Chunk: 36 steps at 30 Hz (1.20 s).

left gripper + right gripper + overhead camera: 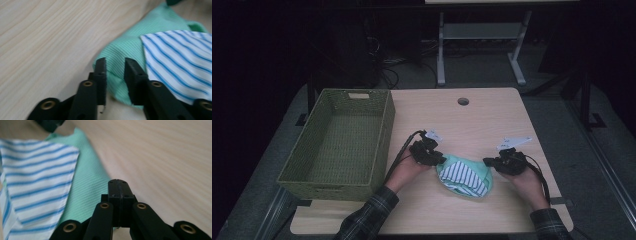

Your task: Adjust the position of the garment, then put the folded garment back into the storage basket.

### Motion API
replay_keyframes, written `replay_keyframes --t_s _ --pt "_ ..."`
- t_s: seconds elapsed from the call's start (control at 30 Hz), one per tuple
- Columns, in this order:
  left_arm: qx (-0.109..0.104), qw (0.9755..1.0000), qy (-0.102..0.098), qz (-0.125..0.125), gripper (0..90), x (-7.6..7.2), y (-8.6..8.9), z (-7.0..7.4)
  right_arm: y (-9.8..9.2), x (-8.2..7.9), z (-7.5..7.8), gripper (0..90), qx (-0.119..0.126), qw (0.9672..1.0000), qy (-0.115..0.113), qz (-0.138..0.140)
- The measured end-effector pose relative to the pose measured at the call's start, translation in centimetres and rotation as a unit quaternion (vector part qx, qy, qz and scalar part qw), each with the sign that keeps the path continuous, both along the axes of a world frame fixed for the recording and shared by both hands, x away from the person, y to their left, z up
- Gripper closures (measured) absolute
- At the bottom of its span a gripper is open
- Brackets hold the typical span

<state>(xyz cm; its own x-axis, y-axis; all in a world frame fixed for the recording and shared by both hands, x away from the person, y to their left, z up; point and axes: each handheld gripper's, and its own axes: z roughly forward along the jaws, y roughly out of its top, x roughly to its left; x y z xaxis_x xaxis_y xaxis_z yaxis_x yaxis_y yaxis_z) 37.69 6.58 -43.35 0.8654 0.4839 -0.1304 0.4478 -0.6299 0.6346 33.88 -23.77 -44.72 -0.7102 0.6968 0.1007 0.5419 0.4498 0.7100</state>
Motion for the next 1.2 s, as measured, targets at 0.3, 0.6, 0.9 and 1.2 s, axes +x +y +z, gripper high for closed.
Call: replay_keyframes --t_s 0.3,0.6,0.9,1.2 --pt "-0.007 0.9998 0.002 0.021 42.6 -2.4 2.2 0.7 -0.5 1.8 -0.6 89.9 -0.011 0.9998 0.0 -0.014" --pt "-0.003 0.9998 0.0 0.021 25.4 -4.7 3.5 0.6 -0.7 2.1 -1.4 89.9 -0.01 0.9999 0.012 0.004" --pt "0.004 1.0 0.003 0.007 19.6 -5.9 3.5 0.4 -0.8 0.7 -1.8 89.9 -0.013 0.9996 0.021 0.017" --pt "0.005 1.0 0.001 0.004 19.6 -6.5 3.7 0.5 -0.8 -1.6 -1.8 89.9 -0.012 0.9989 0.026 0.037"
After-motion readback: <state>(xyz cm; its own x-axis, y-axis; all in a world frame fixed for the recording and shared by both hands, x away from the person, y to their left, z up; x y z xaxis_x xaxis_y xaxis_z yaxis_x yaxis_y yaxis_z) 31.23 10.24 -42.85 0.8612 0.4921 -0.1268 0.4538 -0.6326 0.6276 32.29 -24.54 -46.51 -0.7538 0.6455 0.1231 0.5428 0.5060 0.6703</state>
